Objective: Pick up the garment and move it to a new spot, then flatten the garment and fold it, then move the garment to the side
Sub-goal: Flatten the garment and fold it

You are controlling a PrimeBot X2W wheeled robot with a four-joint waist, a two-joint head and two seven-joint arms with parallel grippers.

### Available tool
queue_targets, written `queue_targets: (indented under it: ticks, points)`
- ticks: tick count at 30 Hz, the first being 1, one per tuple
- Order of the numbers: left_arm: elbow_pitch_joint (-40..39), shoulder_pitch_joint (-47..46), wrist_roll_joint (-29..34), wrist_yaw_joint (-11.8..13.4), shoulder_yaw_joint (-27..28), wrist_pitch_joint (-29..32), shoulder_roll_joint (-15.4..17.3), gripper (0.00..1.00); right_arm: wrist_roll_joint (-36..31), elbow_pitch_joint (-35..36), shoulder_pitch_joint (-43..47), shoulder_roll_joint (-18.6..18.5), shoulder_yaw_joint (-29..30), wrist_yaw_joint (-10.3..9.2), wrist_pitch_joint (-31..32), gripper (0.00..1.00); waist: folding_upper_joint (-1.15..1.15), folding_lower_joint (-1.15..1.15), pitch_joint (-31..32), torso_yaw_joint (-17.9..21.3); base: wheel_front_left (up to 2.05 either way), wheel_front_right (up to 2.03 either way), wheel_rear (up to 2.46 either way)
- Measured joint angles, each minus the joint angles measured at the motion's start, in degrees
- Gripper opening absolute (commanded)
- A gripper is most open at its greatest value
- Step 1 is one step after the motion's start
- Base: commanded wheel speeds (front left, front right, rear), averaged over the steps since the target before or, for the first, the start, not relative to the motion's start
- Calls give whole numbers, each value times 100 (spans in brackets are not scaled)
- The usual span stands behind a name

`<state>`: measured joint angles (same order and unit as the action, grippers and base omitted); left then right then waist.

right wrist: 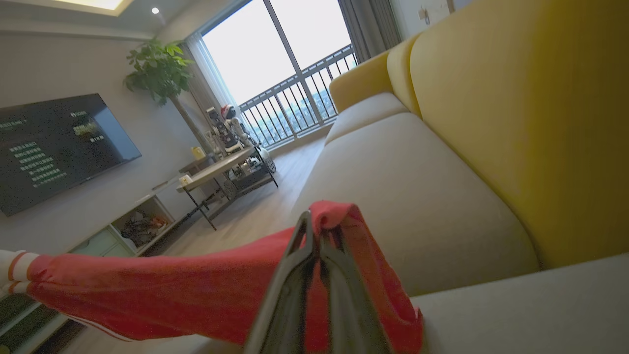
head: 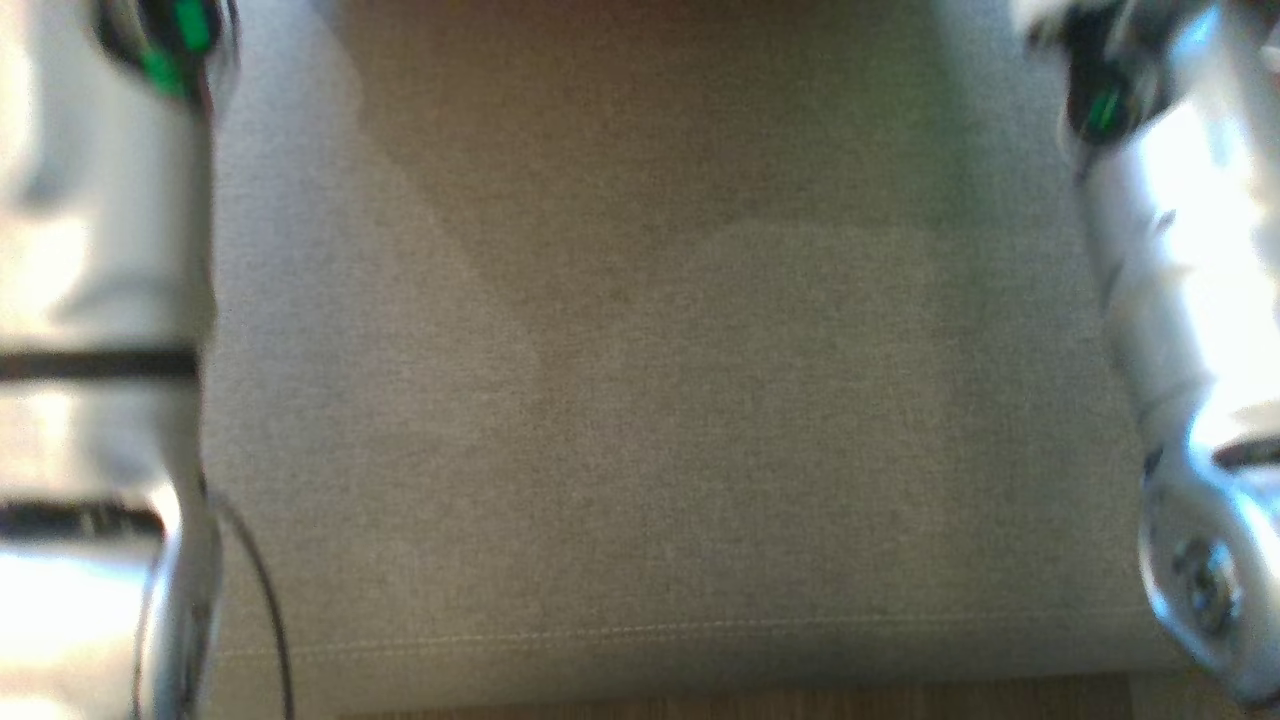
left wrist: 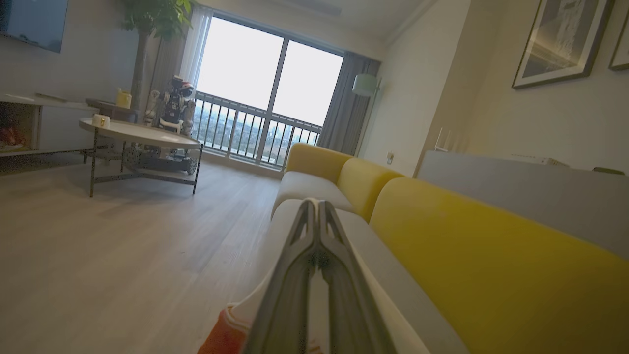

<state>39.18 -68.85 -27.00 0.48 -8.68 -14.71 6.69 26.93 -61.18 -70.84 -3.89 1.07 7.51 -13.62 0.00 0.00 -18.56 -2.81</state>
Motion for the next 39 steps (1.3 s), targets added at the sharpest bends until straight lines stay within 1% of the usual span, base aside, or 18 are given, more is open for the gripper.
queue_targets:
  ticks: [4, 6, 12, 14, 17, 21, 25, 29, 35, 39]
  points:
    - [249, 1247, 71, -77, -63, 0, 158, 0, 240, -330, 819, -58, -296, 0, 145, 0, 0, 0, 221, -65, 0, 0, 0]
    - [333, 1800, 130, -162, -144, 0, 252, 0, 383, -421, 1137, -82, -413, 0, 296, 0, 0, -1, 360, -94, 0, 0, 0]
    - [456, 3127, 280, -357, -456, 9, 428, 0, 724, -698, 1833, -174, -656, 0, 781, 0, 0, -1, 883, -162, 0, 0, 0]
    - [486, 3476, 278, -423, -567, 171, 454, 0, 754, -808, 2062, -212, -727, 0, 937, 0, 0, -1, 1066, -181, 0, 0, 0]
    - [458, 3932, 344, -555, -842, 463, 550, 0, 750, -872, 2369, -297, -904, 0, 993, 0, 0, -1, 1303, -208, 0, 0, 0]
    - [198, 4380, 397, -590, -1060, 700, 702, 0, 728, -884, 2560, -420, -1098, 0, 1057, 0, 0, -1, 1496, -253, 0, 0, 0]
    - [-142, 4792, 430, -610, -1154, 890, 892, 0, 683, -880, 2635, -435, -1260, 0, 1066, 0, 0, -1, 1619, -258, 0, 0, 0]
    - [-524, 5254, 472, -611, -1276, 1171, 1136, 0, 676, -881, 2760, -463, -1445, 0, 1112, 0, 0, -1, 1742, -256, 0, 0, 0]
    - [-1209, 5790, 465, -678, -1499, 1725, 1513, 0, 441, -901, 2925, -536, -1797, 0, 1148, 0, 0, -1, 1923, -283, 0, 0, 0]
    - [-1713, 6120, 387, -717, -1638, 2041, 1786, 0, 405, -987, 2982, -601, -1896, 0, 1244, 0, 0, -1, 2025, -295, 0, 0, 0]
